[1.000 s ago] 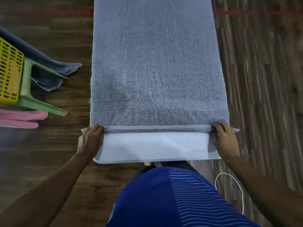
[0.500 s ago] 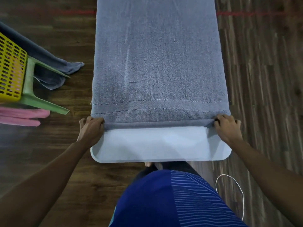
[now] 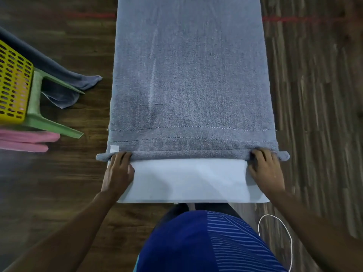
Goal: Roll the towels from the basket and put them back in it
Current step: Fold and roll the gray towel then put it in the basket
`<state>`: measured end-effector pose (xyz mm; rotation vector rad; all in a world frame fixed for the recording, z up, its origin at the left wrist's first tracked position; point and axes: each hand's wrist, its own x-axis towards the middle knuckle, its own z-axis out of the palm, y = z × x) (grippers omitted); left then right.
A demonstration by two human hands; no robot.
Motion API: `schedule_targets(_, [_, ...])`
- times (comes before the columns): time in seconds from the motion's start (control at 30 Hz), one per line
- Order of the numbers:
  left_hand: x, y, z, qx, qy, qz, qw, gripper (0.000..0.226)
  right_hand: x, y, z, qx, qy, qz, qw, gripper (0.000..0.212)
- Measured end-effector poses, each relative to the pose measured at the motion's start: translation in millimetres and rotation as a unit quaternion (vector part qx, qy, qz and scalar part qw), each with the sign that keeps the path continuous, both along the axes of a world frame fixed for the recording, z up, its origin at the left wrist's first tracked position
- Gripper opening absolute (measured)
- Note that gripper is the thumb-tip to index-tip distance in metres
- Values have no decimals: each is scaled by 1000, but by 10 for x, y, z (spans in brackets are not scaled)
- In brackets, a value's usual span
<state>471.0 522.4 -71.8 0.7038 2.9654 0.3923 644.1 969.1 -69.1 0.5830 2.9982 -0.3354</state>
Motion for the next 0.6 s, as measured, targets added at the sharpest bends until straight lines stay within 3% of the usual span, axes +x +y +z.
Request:
schedule_targets(0.13, [-113,31,97,5,-28,36,999,24,-62,76,31,7,-22,-12,1000,25])
schedule_targets(0.2, [-225,75,143,3,-43,38,998,14,-165,146,120,-4,-50,-5,999,30])
schedule_targets(0.33, [-528,130,179,1,-80,18,997,25,-473,278,313,-37,-120,-12,992,32])
schedule_targets(0.4, [-646,200,182,-42,-101,35,993,21,-590,317,316,-63,-139,-27,988,22])
schedule_targets(0.53, [-690,274,103,-102,-12,81,991,10,-594,334,200,-20,-67,-63,996,18])
schedule_targets(0.6, [-664,287,64,-58,-10,113,992,9,-533,287,132,2,10,-47,999,14])
